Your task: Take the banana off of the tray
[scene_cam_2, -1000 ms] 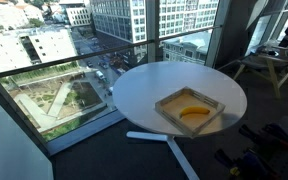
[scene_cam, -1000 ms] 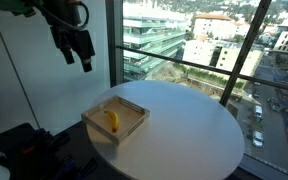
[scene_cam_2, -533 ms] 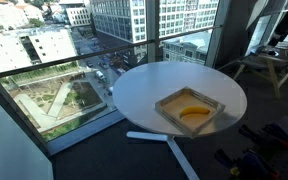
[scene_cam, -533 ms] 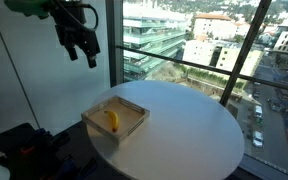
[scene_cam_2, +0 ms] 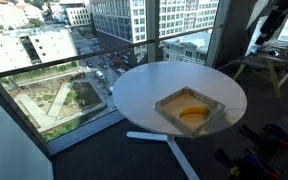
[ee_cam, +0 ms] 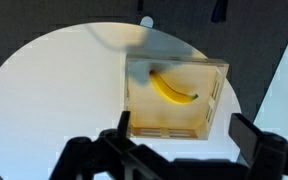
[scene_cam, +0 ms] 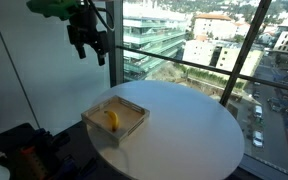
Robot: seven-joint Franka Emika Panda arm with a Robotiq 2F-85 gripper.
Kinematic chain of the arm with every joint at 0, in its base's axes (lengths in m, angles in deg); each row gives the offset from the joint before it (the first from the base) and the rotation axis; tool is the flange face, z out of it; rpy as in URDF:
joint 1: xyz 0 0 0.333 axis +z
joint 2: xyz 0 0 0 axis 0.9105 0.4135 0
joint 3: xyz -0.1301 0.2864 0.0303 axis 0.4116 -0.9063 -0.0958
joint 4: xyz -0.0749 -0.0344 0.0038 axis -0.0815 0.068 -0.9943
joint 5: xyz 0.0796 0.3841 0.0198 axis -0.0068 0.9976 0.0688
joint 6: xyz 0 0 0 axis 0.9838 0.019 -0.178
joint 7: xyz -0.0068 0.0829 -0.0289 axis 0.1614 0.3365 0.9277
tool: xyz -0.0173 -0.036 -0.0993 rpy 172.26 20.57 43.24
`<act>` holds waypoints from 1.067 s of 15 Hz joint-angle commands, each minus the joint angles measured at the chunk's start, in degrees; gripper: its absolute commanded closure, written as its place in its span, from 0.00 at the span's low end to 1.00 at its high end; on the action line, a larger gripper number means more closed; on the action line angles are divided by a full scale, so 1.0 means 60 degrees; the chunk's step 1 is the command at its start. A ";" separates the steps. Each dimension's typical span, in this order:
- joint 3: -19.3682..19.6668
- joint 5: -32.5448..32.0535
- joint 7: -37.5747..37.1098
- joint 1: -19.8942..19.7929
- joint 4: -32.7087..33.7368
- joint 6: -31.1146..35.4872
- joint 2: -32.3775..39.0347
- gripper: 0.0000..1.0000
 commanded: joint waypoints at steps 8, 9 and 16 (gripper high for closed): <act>-0.0251 0.0598 0.0539 0.0315 0.1347 0.0371 0.2067 0.00; -0.0297 0.0655 0.0566 0.0334 0.1439 0.0407 0.2236 0.00; -0.0576 0.0916 0.0834 0.0438 0.2022 0.0632 0.3196 0.00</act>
